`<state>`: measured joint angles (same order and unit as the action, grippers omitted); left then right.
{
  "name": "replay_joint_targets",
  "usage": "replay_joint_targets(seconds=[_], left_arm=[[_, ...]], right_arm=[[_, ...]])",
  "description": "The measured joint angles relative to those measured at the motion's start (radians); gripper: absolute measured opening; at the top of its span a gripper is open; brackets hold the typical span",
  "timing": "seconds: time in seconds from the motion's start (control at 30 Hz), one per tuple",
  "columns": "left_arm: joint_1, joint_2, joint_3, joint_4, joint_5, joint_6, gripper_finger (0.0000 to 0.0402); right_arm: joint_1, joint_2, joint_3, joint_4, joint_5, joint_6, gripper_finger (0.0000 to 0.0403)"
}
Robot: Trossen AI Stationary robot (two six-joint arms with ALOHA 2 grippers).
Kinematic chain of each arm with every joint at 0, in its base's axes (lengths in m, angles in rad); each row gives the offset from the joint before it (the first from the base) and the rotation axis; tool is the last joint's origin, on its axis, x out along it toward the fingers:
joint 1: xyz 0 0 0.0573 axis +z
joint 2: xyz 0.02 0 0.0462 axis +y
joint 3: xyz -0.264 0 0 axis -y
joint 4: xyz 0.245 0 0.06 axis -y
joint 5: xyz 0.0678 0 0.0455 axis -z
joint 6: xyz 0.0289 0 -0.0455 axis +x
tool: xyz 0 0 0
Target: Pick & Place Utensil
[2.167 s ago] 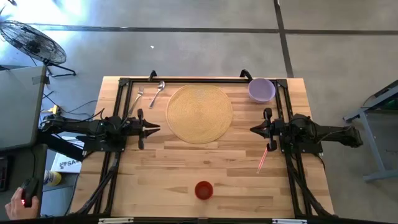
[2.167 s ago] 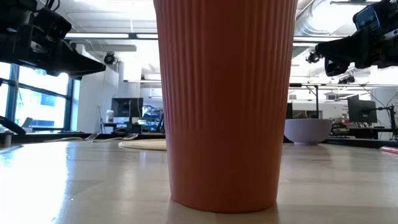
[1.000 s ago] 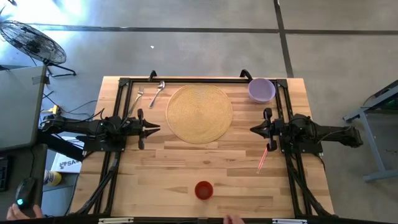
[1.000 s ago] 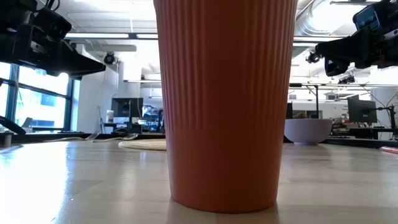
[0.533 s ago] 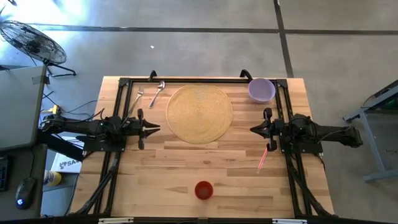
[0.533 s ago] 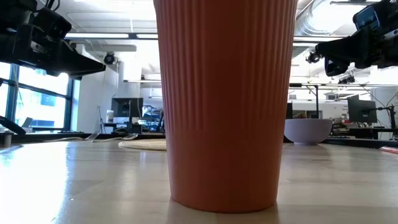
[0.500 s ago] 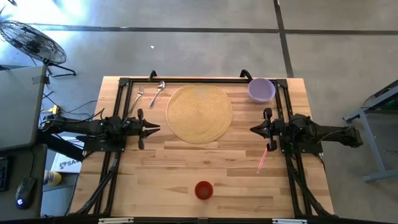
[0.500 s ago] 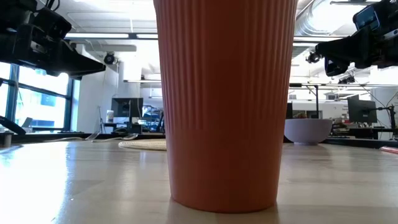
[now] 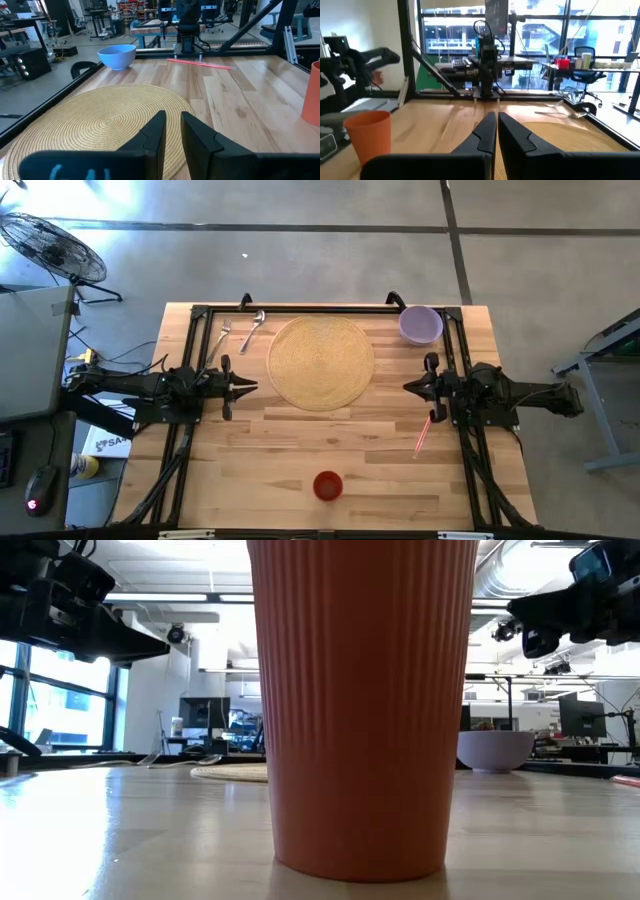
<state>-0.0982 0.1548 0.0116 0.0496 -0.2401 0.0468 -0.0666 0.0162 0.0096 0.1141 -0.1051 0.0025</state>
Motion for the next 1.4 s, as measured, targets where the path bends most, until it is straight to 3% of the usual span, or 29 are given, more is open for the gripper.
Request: replay_joint_targets(seconds=[1.4], left_arm=[[0.0,0.0,0.0,0.0,0.0,0.0,0.0056]], right_arm=[[0.002,0.0,0.0,0.173,-0.023,0.029,0.0012]])
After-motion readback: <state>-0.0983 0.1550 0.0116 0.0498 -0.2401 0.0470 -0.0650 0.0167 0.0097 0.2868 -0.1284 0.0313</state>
